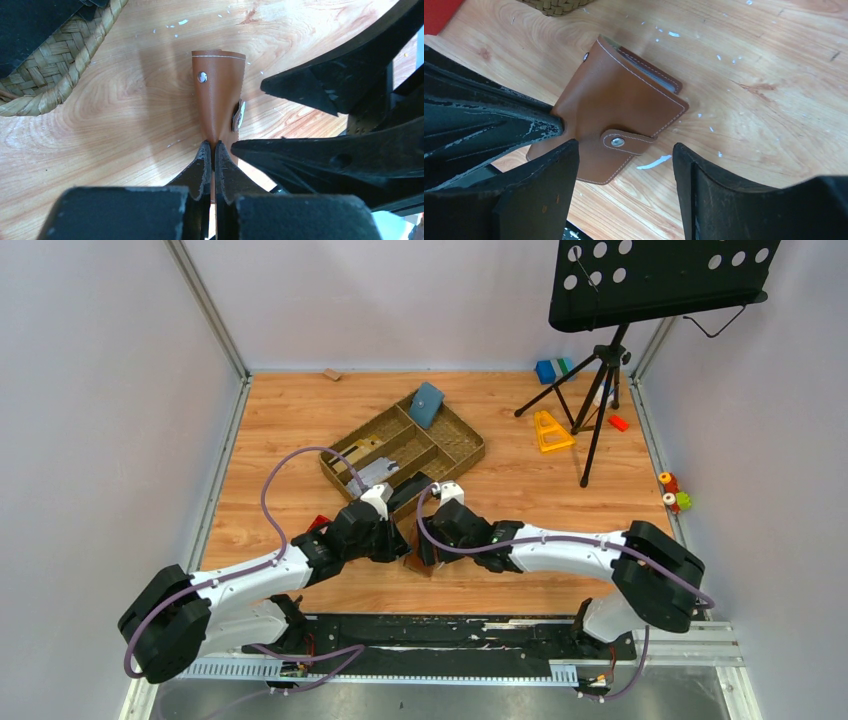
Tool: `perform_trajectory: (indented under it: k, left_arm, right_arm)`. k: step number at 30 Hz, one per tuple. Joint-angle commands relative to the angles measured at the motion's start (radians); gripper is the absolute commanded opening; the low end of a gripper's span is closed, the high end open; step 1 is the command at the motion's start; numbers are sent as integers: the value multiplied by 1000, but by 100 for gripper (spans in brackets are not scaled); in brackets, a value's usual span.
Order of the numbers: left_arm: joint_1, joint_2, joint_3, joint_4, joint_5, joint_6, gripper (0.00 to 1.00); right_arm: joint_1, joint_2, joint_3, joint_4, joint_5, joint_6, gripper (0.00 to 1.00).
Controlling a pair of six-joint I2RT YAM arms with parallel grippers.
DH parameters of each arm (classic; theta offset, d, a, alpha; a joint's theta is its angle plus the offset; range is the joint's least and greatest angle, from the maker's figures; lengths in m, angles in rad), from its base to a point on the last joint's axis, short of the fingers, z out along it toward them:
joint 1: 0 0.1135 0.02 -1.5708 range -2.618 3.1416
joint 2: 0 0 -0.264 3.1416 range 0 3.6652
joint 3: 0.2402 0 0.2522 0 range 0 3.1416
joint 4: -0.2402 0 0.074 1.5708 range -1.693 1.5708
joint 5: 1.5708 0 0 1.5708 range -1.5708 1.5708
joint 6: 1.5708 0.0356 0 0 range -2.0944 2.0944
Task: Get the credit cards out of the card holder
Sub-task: Open the card holder at the center of the board.
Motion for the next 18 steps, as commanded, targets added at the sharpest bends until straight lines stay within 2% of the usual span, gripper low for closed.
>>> perform_trajectory:
  k: [1,4,9,18]
  left_arm:
    - [-1,-14,0,52,5,-11,0]
    - [-1,-17,-2,53,4,-12,0]
    - [-1,-15,-2,56,-3,-12,0]
    - [-1,-29,-4,34,-19,-3,0]
  right_arm:
    - [14,60,58,4,26,-7,67]
    - [14,98,87,-92,117,8,58]
    - [16,144,126,-216,206,28,49]
    - [15,79,81,-289,335,28,48]
